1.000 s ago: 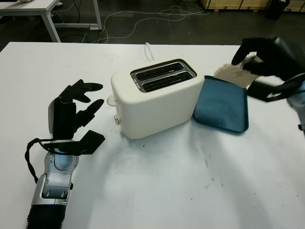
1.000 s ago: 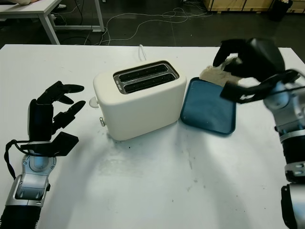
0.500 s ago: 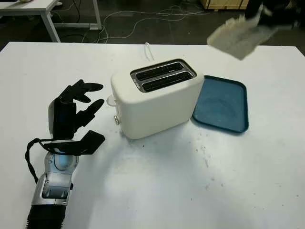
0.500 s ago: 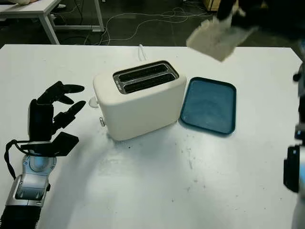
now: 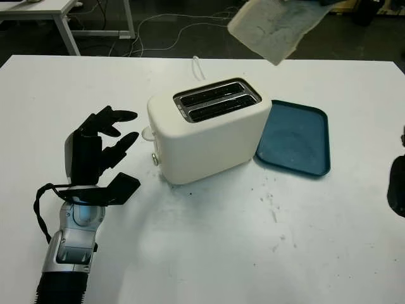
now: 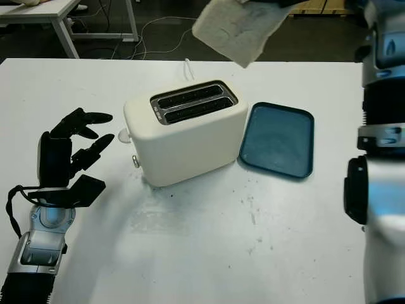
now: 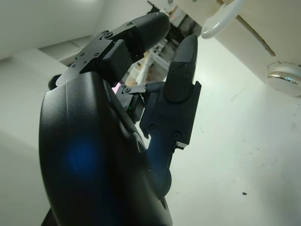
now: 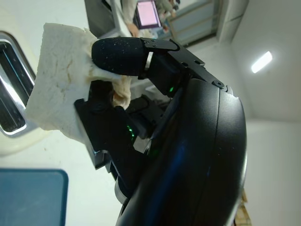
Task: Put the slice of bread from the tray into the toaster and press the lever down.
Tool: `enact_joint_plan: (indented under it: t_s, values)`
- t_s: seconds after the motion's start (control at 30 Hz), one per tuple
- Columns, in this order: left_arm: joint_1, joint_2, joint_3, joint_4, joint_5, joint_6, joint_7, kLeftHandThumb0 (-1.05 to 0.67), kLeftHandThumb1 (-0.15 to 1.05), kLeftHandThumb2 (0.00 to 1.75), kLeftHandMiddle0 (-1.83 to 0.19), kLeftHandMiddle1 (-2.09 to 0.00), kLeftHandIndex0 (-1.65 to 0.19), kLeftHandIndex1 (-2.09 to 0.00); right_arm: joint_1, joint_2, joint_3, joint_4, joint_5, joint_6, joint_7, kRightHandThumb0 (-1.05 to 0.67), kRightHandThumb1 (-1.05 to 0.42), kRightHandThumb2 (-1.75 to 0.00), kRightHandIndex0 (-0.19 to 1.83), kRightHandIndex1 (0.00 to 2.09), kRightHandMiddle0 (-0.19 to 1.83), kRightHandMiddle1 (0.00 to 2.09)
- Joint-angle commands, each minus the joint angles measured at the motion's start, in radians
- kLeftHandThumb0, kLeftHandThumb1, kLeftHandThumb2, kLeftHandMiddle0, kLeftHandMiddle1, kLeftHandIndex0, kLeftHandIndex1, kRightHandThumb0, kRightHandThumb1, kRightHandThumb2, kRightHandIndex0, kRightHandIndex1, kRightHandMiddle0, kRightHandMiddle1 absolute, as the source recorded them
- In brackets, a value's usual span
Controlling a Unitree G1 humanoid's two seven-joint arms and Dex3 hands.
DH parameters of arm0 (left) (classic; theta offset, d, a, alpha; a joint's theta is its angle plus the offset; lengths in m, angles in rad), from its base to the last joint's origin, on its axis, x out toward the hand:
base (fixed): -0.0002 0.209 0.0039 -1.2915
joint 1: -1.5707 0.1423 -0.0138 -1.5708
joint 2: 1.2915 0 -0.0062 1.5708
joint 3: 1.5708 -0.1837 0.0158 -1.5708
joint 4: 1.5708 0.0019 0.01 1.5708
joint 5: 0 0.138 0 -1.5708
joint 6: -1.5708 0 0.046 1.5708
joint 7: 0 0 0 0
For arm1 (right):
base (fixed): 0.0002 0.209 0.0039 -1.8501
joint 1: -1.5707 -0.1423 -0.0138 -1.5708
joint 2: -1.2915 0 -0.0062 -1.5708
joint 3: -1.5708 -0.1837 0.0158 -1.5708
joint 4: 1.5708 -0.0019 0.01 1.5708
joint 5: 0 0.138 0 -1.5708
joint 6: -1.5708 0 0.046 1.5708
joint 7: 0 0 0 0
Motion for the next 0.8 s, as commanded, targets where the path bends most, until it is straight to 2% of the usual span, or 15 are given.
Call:
enact_joint_plan:
  t_s: [0.0,0.1,0.3,0.4,0.53,0.57,0.77]
  values:
    - [0.0,0.004,-0.003,-0.013,0.002,0.005,0.0,-0.32,0.92,0.13,-0.5,-1.5,-0.68,-0.72,0.008,0.025,0.014,-0.032,0.0,-0.036,-0.007,0.03,-0.47,-0.97,1.27,1.64,1.14,1.63]
    - [0.001,0.002,-0.002,-0.015,0.0,0.007,0.0,-0.32,0.92,0.13,-0.51,-1.48,-0.69,-0.72,0.035,0.05,0.032,-0.089,-0.005,-0.002,-0.014,0.09,-0.52,-0.99,1.27,1.68,1.14,1.66]
    - [0.003,0.001,-0.002,-0.015,0.002,0.005,0.005,-0.33,0.92,0.13,-0.51,-1.51,-0.69,-0.71,0.07,0.073,0.075,-0.066,-0.031,-0.073,0.0,0.04,-0.6,-0.97,1.21,1.74,1.03,1.74]
    - [0.002,-0.002,-0.002,-0.013,-0.002,0.005,0.006,-0.34,0.92,0.13,-0.5,-1.51,-0.69,-0.71,0.084,0.081,0.096,0.006,-0.057,-0.183,-0.007,0.0,-0.69,-0.87,1.23,1.75,1.04,1.75]
    - [0.002,-0.003,-0.003,-0.012,0.005,0.007,0.011,-0.34,0.92,0.12,-0.5,-1.51,-0.7,-0.71,0.085,0.078,0.125,0.115,-0.114,-0.281,-0.032,-0.22,-0.89,-0.56,1.13,1.75,0.94,1.75]
    - [0.002,-0.002,-0.004,-0.013,0.008,0.008,0.011,-0.34,0.92,0.12,-0.51,-1.5,-0.7,-0.71,0.085,0.077,0.128,0.138,-0.129,-0.304,-0.043,-0.26,-0.9,-0.52,1.11,1.75,0.91,1.75]
    - [0.005,0.0,-0.003,-0.016,0.006,0.008,0.007,-0.32,0.92,0.12,-0.51,-1.47,-0.69,-0.71,0.071,0.096,0.117,0.296,-0.129,-0.441,-0.04,-0.41,-0.92,-0.5,1.07,1.75,0.84,1.75]
